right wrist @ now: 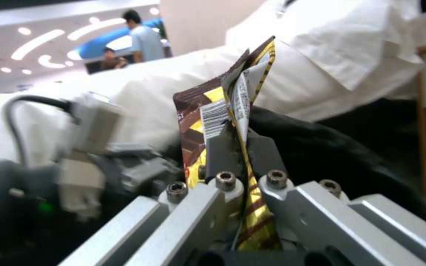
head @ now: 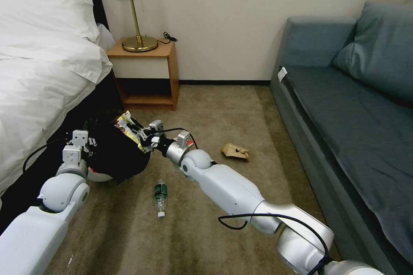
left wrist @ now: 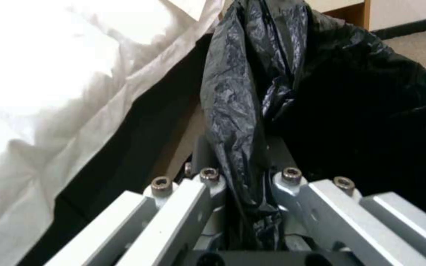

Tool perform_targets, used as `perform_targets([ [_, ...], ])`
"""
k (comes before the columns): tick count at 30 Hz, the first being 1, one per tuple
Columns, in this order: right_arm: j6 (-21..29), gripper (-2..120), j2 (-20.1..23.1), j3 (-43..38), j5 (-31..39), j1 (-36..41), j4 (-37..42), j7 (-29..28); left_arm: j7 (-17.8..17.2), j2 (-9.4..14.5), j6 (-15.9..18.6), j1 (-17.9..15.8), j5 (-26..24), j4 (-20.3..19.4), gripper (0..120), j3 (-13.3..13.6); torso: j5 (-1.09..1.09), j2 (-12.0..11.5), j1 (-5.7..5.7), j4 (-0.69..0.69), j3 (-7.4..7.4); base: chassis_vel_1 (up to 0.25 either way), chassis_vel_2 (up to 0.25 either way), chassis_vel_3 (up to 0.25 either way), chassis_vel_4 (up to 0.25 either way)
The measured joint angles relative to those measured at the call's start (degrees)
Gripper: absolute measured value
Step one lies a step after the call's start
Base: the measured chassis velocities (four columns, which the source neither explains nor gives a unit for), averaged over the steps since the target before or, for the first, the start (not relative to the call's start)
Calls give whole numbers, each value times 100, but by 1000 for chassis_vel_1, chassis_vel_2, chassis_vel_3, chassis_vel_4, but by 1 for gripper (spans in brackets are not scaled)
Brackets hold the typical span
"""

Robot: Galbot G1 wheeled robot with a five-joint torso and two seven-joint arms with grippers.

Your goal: Pick up the trash bin, then pick up the garbage on the floor and place it into the trash bin.

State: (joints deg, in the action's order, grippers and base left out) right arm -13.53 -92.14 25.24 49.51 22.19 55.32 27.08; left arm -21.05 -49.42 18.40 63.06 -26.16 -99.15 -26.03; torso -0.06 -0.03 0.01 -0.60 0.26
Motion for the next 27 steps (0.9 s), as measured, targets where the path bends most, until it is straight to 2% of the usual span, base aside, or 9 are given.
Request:
perform_targets([
  [6, -8, 0, 0, 120, 79, -21, 169, 27, -77, -110, 22, -4, -142, -46, 6, 54, 0, 0, 0, 1, 0, 0, 0, 0, 0],
  [18, -115, 2, 0, -41, 9, -130, -114, -9, -222, -271, 116, -135, -408, -132, 6, 225, 0, 0, 0, 0, 0, 0, 0, 0, 0],
  [20, -115, 14, 0, -59, 10, -173, -120, -85, -240, -286, 122, -172, -433, -132, 6, 252, 0, 0, 0, 0, 0, 0, 0, 0, 0],
  [22, -115, 17, 0, -60, 9, -182, -120, -106, -249, -291, 127, -188, -448, -130, 6, 260, 0, 0, 0, 0, 0, 0, 0, 0, 0],
  [23, -115, 25, 0, -60, 13, -190, -116, -137, -263, -308, 134, -220, -467, -117, 6, 278, 0, 0, 0, 1, 0, 0, 0, 0, 0],
  [24, -115, 25, 0, -60, 13, -190, -116, -137, -263, -308, 134, -220, -467, -117, 6, 278, 0, 0, 0, 1, 0, 0, 0, 0, 0],
  [25, -115, 32, 0, -60, 19, -191, -114, -148, -272, -327, 136, -248, -474, -102, 6, 289, 0, 0, 0, 0, 0, 0, 0, 0, 0],
  [26, -115, 32, 0, -60, 19, -191, -114, -148, -272, -327, 136, -248, -474, -102, 6, 289, 0, 0, 0, 0, 0, 0, 0, 0, 0],
  [27, -111, 38, 1, -60, 25, -190, -114, -148, -279, -337, 136, -264, -481, -88, 6, 291, 0, 0, 0, 0, 0, 0, 0, 0, 0],
])
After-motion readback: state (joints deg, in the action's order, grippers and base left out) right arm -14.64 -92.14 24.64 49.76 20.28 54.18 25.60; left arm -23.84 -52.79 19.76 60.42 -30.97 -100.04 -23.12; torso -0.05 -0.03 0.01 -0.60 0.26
